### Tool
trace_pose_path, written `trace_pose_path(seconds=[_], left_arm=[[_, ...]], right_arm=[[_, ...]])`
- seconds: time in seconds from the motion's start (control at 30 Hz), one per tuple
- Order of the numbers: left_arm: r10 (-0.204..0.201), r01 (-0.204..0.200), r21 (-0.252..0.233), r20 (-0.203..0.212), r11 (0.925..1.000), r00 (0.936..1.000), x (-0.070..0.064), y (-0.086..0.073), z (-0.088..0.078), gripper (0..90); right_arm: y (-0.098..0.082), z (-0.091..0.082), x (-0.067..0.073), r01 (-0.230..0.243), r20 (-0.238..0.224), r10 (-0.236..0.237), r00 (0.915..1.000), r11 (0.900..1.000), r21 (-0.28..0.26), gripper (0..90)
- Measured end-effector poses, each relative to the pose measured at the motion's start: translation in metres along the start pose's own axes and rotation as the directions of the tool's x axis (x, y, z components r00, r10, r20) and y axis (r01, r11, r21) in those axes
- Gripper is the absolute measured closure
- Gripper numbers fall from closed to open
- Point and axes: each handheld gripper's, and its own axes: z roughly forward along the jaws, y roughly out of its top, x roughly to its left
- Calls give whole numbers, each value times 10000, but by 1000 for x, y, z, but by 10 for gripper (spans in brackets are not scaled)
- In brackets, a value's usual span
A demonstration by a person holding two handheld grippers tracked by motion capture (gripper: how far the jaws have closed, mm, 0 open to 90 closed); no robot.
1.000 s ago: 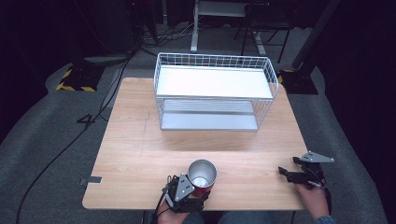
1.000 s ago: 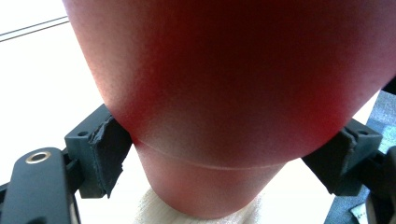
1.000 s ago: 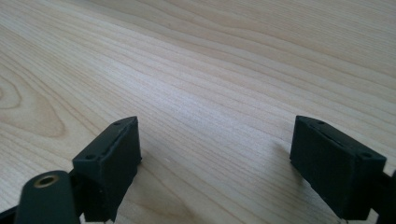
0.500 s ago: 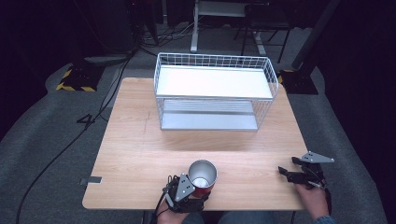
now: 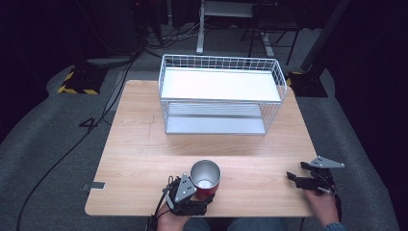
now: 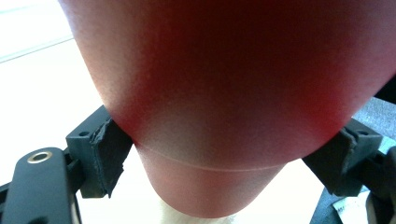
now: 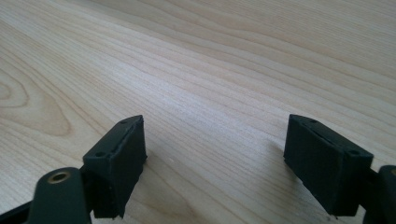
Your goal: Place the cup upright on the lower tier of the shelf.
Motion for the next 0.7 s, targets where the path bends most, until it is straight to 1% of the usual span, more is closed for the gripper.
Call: trace_pose_path(seconds=[0.07,0.17,0.27,0.33,0.37,0.4,0.43,0.53,0.57,0.6,0.67,0.7], left_arm=[[-114,114,17,138,9999,9998,5,5,-3,171],[-140,140,-9,189,9999,9997,8,8,-4,170],[-23,23,0,237,10000,9997,13,16,-5,171],[7,-6,-14,235,10000,9997,15,18,-5,171],[49,-48,-29,236,10000,9997,16,21,-5,171],[73,-71,-55,279,10000,9996,19,27,-6,170],[73,-71,-55,279,10000,9996,19,27,-6,170],[169,-164,-177,260,9997,9995,24,36,-7,170],[212,-206,-248,232,9995,9995,27,42,-7,170],[212,-206,-248,232,9995,9995,27,42,-7,171],[284,-277,-334,206,9991,9994,31,49,-7,170],[269,-260,-411,223,9988,9994,35,55,-7,170]], right_arm=[[0,0,0,3,4,-3,10000,10000,4,211],[0,0,0,9,10,-9,10000,10000,2,212],[0,0,0,31,9,-31,10000,10000,-11,213],[0,0,0,15,16,-15,10000,10000,0,213],[0,0,0,32,13,-32,10000,10000,-10,213],[0,0,0,34,12,-34,10000,10000,-11,213],[0,0,0,34,12,-34,10000,10000,-11,213],[0,0,0,25,28,-25,10000,10000,-4,216],[0,0,0,35,19,-35,10000,10000,-15,216],[0,0,0,38,18,-38,10000,10000,-15,216],[0,0,0,38,20,-38,10000,10000,-15,217],[0,0,0,35,22,-35,10000,10000,-16,217]])
